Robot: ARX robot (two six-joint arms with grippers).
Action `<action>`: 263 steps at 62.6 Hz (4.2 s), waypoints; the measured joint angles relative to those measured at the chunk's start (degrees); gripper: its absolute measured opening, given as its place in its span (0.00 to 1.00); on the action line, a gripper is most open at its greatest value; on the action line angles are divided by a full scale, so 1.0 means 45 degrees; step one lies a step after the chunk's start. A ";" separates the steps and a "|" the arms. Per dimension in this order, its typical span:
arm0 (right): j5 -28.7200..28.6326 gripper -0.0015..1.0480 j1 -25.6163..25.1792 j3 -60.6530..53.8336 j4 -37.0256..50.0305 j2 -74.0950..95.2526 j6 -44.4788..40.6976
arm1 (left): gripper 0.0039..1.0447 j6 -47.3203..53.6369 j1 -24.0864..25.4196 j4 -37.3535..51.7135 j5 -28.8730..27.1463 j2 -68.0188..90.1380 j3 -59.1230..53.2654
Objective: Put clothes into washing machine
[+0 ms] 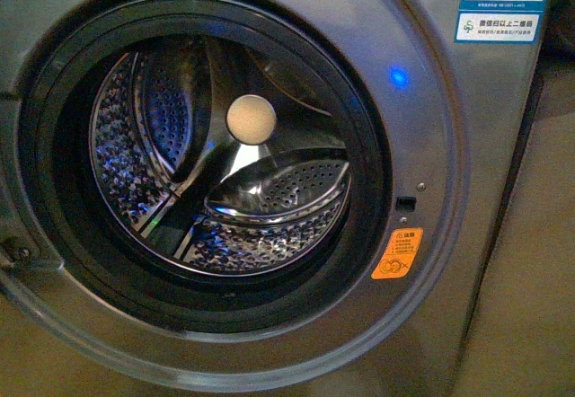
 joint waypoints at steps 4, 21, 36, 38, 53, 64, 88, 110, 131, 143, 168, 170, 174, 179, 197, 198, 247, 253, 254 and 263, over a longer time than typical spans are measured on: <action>0.0000 0.93 0.0000 0.0000 0.0000 0.0000 0.0000 | 0.94 0.0000 0.0000 0.0000 0.0000 0.0000 0.0000; 0.0000 0.93 0.0000 0.0000 0.0000 0.0000 0.0000 | 0.94 0.0000 0.0000 0.0000 0.0000 0.0000 0.0000; -0.3138 0.93 -0.0971 0.0005 0.0831 0.0578 -0.0534 | 0.94 0.0000 0.0000 0.0000 -0.0005 0.0000 0.0000; -0.5736 0.93 -0.1957 0.0044 0.1520 0.1151 -0.0695 | 0.94 0.0000 0.0000 0.0000 0.0015 0.0000 0.0000; -1.2084 0.93 -0.5736 0.0971 0.6198 0.4648 0.0758 | 0.94 0.0000 0.0000 0.0000 -0.0015 0.0000 0.0000; -1.3022 0.93 -0.7961 0.2327 0.9957 0.8174 0.2370 | 0.94 0.0000 0.0000 0.0000 -0.0015 0.0000 0.0000; -1.1458 0.93 -1.1958 1.0399 0.7757 1.7121 0.1234 | 0.94 0.0000 0.0000 0.0000 -0.0015 0.0000 0.0000; -1.0710 0.93 -1.5033 1.9977 -0.3725 2.4805 0.1307 | 0.94 0.0000 0.0000 0.0000 -0.0015 0.0000 0.0000; -0.9083 0.93 -1.5115 2.0822 -0.5532 2.7953 -0.1914 | 0.94 0.0000 0.0000 0.0000 -0.0015 0.0000 0.0000; -0.7528 0.93 -1.4494 2.0060 -0.5202 2.9026 -0.4503 | 0.94 0.0000 0.0000 0.0000 -0.0010 0.0000 0.0000; -0.4430 0.93 -1.3877 2.0147 -0.4206 3.2188 -0.6411 | 0.94 0.0000 0.0000 0.0000 -0.0010 0.0000 0.0000; -0.4308 0.93 -1.3843 2.0259 -0.4172 3.2397 -0.6397 | 0.94 0.0000 0.0000 0.0000 -0.0010 0.0000 0.0000; -0.4182 0.93 -1.3770 2.0468 -0.4119 3.2742 -0.6397 | 0.94 0.0000 0.0000 0.0000 -0.0010 0.0000 0.0000; -0.4143 0.93 -1.3702 2.0716 -0.4027 3.3067 -0.6300 | 0.94 0.0000 0.0000 0.0000 -0.0010 0.0000 0.0000; -0.4061 0.93 -1.3780 2.1454 -0.3745 3.4247 -0.6062 | 0.94 0.0000 0.0000 0.0000 -0.0010 0.0000 0.0000; -0.4061 0.93 -1.3789 2.1498 -0.3740 3.4340 -0.6062 | 0.94 0.0000 0.0000 0.0000 -0.0010 0.0000 0.0000; -0.5459 0.93 -1.3192 2.2265 -0.2735 3.6482 -0.5877 | 0.94 0.0000 0.0000 0.0000 -0.0005 0.0000 0.0000; -0.5455 0.93 -1.2973 2.2260 -0.2545 3.6496 -0.5819 | 0.94 0.0000 0.0000 0.0000 -0.0005 0.0000 0.0000; -0.5455 0.93 -1.2934 2.2260 -0.2511 3.6501 -0.5814 | 0.94 0.0000 0.0000 0.0000 -0.0005 0.0000 0.0000; -0.5406 0.93 -1.2798 2.2299 -0.2370 3.6676 -0.5731 | 0.94 0.0000 0.0005 0.0000 -0.0005 0.0000 0.0000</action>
